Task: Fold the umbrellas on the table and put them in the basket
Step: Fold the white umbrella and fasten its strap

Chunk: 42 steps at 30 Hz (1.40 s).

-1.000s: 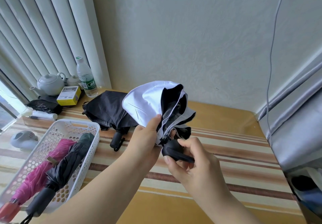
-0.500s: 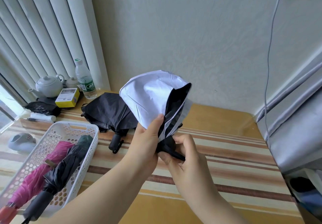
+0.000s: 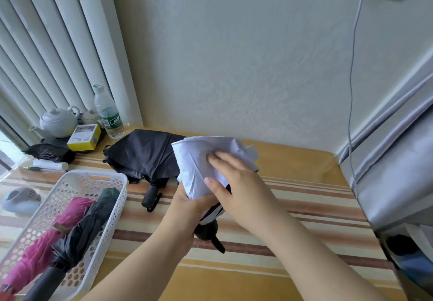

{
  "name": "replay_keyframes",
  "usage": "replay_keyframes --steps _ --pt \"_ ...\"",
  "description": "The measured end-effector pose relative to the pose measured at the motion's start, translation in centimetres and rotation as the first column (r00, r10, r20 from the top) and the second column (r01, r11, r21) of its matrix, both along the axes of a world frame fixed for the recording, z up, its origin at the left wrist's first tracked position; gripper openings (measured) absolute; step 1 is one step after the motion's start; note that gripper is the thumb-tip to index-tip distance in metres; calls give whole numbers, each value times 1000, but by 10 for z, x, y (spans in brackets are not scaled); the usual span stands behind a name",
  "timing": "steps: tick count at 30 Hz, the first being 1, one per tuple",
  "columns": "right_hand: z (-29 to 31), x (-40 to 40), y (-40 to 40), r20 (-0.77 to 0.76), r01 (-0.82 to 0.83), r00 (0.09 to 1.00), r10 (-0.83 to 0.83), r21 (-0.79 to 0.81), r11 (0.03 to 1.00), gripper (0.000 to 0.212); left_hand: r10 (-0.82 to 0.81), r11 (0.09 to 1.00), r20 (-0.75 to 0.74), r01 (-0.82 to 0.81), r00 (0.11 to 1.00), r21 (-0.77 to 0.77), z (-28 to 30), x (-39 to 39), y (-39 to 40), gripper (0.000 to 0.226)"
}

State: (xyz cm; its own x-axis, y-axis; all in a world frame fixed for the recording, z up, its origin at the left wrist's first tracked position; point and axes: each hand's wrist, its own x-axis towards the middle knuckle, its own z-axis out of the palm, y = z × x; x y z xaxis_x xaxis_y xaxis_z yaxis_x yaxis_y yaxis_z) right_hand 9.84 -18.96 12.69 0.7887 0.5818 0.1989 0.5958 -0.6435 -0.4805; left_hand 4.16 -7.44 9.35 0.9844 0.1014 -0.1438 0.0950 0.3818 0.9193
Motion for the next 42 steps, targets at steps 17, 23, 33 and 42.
replay_keyframes --steps 17,23,33,42 --pt "-14 -5 -23 284 90 954 -92 22 996 49 103 484 -88 27 991 874 -22 10 11 14" --pt "-41 17 -39 306 -142 904 299 -446 884 52 -261 -139 57 -96 964 986 -27 9 20 34" --pt "-61 -10 -37 611 64 790 46 -157 986 49 -353 -380 219 -353 910 855 -34 -6 23 29" --pt "-55 3 -44 399 212 879 -261 164 963 53 4 -77 11 -11 1000 997 -21 11 23 30"
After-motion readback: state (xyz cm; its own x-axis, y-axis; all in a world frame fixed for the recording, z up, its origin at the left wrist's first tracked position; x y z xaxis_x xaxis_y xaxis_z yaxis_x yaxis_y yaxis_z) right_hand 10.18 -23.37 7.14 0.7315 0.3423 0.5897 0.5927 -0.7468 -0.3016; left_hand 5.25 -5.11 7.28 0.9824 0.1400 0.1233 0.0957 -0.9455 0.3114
